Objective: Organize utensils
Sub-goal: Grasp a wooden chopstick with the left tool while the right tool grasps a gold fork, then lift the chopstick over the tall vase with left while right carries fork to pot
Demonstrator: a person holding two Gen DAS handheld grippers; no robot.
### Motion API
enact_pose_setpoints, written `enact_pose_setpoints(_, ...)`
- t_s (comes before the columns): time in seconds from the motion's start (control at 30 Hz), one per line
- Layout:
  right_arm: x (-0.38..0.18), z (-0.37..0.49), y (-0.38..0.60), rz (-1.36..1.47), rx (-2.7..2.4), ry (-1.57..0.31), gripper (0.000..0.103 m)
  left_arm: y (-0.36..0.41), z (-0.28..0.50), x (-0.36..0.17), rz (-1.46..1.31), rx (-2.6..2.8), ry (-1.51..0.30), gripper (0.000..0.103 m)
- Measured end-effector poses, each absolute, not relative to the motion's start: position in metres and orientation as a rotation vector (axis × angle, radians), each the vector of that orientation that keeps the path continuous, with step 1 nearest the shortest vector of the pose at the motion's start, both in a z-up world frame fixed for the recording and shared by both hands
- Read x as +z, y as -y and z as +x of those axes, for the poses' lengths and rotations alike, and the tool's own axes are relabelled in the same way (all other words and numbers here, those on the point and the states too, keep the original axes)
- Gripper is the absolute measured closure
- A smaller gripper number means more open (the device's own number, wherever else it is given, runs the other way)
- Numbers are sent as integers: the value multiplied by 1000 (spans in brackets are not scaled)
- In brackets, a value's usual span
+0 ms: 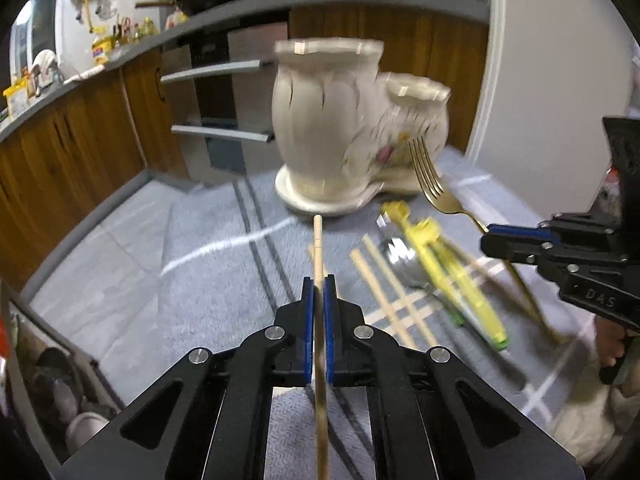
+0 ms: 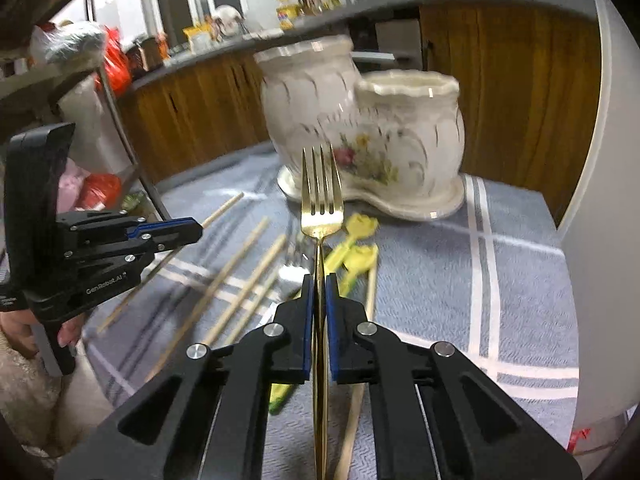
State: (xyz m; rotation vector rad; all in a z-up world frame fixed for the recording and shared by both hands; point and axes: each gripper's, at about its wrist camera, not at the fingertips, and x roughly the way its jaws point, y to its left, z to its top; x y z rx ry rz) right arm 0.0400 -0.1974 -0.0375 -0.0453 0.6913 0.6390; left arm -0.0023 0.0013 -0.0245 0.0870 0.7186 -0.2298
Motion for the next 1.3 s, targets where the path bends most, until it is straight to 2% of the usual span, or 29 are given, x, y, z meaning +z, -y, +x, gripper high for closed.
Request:
enact_pose_setpoints(0.33,0,22,196,-33,632,-421,97,-14,-18,22,-27,-310,-525,98)
enact_pose_setpoints(0.57,41,45,196,15,583,-257,97,-9,-3,61,-48,-336,-403,98)
enact_pose_setpoints(0.93,80,114,211,163,542,-145,97,12,91,125,-84,-303,-261,98)
enact_pose_setpoints(1.3,59,145,233,274,471,-125,97,25,169,123,-98,-204,-164,98)
